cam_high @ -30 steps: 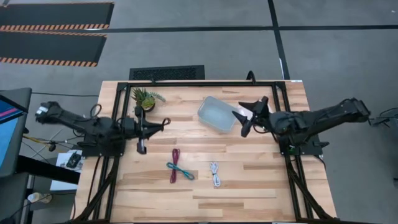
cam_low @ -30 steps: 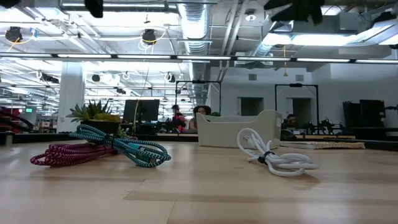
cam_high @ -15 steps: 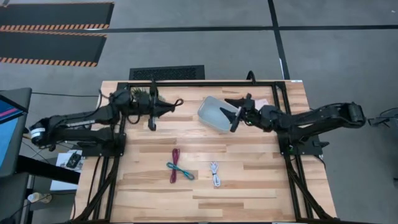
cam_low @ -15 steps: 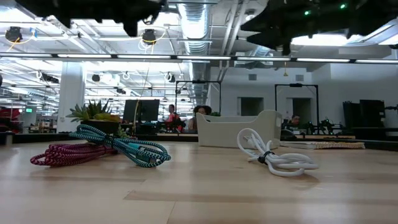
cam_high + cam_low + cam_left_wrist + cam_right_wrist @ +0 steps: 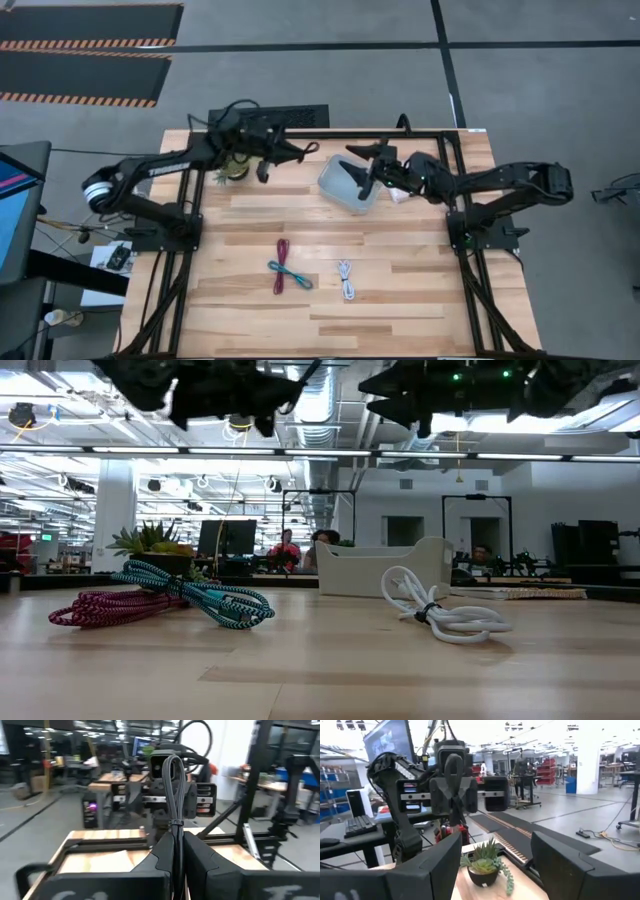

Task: Pick and place USB-C Cables
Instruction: Put the black USB cable into the grey bin

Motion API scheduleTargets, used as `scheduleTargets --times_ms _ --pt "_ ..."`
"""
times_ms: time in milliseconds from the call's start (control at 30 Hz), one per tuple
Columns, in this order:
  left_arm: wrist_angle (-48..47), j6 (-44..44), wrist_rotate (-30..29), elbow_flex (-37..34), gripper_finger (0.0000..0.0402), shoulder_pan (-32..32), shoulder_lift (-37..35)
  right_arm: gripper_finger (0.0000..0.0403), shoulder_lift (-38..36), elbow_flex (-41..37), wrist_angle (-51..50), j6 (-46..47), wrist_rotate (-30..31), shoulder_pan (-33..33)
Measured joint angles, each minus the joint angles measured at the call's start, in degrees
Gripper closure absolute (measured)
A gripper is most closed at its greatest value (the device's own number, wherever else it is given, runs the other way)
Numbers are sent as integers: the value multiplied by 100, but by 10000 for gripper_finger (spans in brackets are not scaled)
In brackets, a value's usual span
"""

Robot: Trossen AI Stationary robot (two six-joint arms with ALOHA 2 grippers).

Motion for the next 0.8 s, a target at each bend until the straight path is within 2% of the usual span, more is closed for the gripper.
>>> scheduleTargets --times_ms 267,567,800 --pt "63 23 180 741 396 -54 722 138 36 360 -373 -99 -205 -27" --pt "125 270 168 805 396 -149 814 138 70 740 -423 -316 -310 -112" --pt "257 480 -103 805 396 -325 814 138 694 1167 -424 -299 -501 -165"
